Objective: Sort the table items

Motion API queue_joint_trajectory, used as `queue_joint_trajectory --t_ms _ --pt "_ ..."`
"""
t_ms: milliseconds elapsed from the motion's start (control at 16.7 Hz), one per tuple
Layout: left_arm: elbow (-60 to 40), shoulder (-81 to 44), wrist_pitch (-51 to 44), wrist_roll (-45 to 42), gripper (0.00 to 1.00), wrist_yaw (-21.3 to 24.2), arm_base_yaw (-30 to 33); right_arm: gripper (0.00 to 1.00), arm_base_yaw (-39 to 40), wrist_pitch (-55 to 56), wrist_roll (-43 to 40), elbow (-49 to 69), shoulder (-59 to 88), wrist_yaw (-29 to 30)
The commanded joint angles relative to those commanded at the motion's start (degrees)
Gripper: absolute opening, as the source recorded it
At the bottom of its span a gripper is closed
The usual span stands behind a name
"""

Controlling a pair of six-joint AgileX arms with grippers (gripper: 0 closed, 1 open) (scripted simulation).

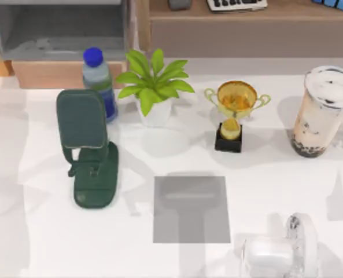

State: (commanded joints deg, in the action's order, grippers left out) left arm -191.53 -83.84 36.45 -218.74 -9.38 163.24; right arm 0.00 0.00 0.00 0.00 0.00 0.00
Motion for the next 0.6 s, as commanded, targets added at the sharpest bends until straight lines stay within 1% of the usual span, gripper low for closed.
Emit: queue_joint_trajectory --t_ms 300,420,600 --pt "-11.1 11.1 21.5 -35.1 0.0 2.2 24.8 1.0 0.0 0.0 0.0 0.0 0.0 0.0" --pt "-14.9 15.6 29.2 -47.6 0.0 3.2 33.3 1.0 0.0 0.0 0.0 0.0 0.0 0.0" --pt "-19.8 22.0 39.4 -64.3 0.0 4.8 44.4 1.0 0.0 0.0 0.0 0.0 0.0 0.0"
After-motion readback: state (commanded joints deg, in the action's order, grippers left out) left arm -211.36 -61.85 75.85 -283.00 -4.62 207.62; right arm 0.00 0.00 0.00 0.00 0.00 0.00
